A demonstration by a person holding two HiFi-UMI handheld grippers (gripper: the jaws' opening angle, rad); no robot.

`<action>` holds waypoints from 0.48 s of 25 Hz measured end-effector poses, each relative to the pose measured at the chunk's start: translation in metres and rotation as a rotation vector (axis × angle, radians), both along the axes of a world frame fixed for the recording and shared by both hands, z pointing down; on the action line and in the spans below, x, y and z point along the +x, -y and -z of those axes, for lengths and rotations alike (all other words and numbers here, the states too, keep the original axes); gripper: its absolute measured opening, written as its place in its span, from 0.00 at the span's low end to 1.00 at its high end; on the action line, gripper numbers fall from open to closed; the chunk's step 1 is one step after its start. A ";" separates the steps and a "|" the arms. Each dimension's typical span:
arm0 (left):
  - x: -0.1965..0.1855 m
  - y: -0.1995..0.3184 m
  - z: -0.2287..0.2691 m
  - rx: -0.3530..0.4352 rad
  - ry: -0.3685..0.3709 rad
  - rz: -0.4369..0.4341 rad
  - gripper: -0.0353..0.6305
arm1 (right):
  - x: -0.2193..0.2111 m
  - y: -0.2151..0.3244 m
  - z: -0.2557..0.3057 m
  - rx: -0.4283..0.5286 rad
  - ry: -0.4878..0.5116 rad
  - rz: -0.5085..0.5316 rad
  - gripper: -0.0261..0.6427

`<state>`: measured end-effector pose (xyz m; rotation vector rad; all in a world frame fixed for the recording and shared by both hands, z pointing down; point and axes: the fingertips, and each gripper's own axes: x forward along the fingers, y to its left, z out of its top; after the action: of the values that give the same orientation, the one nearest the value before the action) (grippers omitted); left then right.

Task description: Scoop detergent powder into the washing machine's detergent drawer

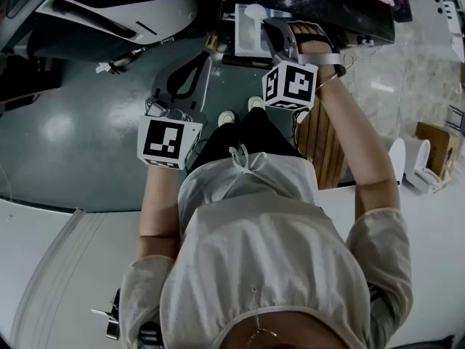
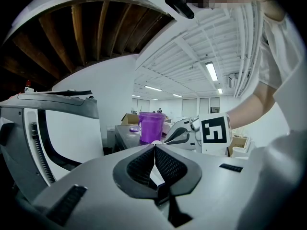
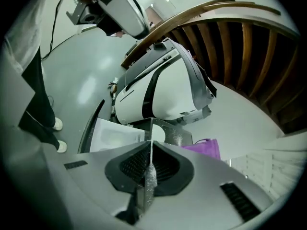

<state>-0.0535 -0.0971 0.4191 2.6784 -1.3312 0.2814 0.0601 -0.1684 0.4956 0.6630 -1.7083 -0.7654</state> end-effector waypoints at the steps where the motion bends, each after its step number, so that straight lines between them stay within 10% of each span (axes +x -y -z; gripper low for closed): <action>1: 0.000 -0.001 0.001 -0.005 0.002 -0.001 0.09 | 0.000 0.000 0.003 0.018 -0.013 0.009 0.06; 12: -0.001 0.000 0.001 -0.005 -0.003 -0.004 0.09 | 0.009 -0.001 -0.004 0.225 -0.154 0.065 0.06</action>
<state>-0.0545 -0.0972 0.4185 2.6767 -1.3228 0.2798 0.0691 -0.1670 0.4999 0.6856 -1.5222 -1.0386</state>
